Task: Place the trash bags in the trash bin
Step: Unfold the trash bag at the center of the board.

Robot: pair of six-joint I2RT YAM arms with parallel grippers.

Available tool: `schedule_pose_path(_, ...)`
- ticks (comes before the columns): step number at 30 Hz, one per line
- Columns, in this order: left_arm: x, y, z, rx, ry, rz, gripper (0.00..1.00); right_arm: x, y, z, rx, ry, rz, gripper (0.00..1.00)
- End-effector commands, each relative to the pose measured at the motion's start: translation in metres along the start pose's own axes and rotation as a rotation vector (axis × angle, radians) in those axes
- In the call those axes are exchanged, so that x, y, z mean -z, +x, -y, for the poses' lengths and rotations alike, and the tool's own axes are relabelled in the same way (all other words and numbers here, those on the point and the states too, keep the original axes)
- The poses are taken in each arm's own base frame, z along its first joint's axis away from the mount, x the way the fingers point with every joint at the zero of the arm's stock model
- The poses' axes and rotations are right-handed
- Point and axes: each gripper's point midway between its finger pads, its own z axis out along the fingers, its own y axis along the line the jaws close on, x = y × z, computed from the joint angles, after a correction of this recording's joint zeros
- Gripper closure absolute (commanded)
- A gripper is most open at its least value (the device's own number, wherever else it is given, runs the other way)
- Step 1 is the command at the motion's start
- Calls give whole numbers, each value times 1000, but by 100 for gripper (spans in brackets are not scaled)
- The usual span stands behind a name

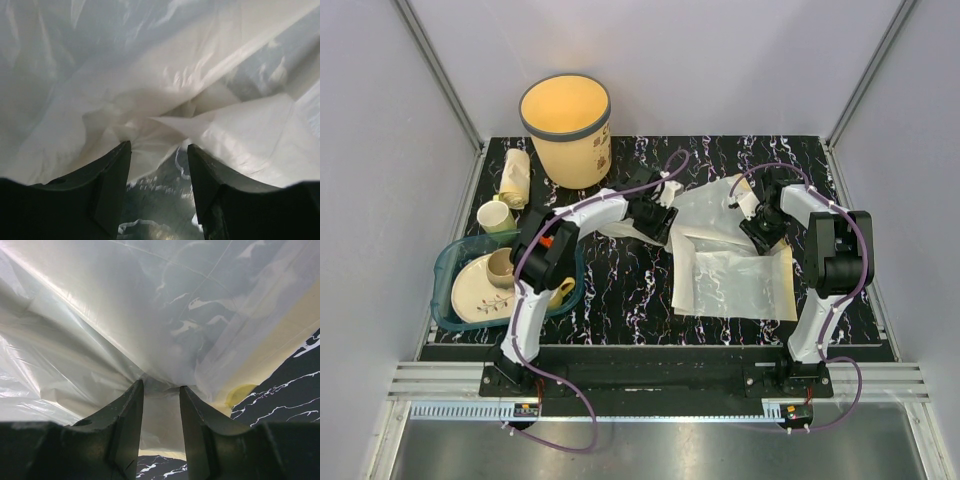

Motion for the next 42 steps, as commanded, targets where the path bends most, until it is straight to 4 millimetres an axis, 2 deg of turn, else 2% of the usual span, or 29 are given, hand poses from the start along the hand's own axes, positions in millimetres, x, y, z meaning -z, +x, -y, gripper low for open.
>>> schedule_pose_path(1, 55, -2, -18, -106, -69, 11, 45, 14, -9, 9, 28, 43, 30, 57)
schedule_pose_path(3, 74, 1, -19, -258, -68, -27, 46, 15, -11, 10, 29, 46, 36, 57)
schedule_pose_path(4, 83, 11, -19, -293, -62, -73, 46, 14, -10, 10, 27, 44, 32, 57)
schedule_pose_path(6, 96, 18, -30, -413, -103, -101, 45, 15, -10, 10, 28, 46, 33, 57)
schedule_pose_path(9, 102, 25, -42, -505, -133, -142, 44, 14, -11, 11, 28, 44, 34, 57)
schedule_pose_path(11, 99, 23, -35, -489, -82, -134, 43, 15, -12, 11, 29, 45, 37, 57)
schedule_pose_path(12, 99, 13, -30, -483, -77, -103, 43, 15, -12, 11, 29, 45, 37, 57)
schedule_pose_path(17, 72, -12, 4, -413, -10, 0, 39, 15, -14, 10, 21, 34, 41, 57)
schedule_pose_path(19, 58, -25, 7, -409, -19, 24, 39, 15, -14, 11, 21, 36, 39, 57)
schedule_pose_path(22, 49, -34, 25, -428, 16, 32, 41, 16, -15, 11, 21, 36, 43, 57)
schedule_pose_path(26, 34, -16, 54, -462, 80, -18, 53, 16, -16, 11, 21, 33, 44, 57)
schedule_pose_path(35, 14, -9, 61, -453, 71, -52, 48, 16, -18, 13, 21, 35, 44, 57)
schedule_pose_path(40, 1, -9, 48, -444, 18, -72, 50, 16, -18, 12, 17, 31, 46, 57)
schedule_pose_path(42, 0, -14, 46, -450, -4, -64, 53, 16, -18, 12, 18, 29, 44, 57)
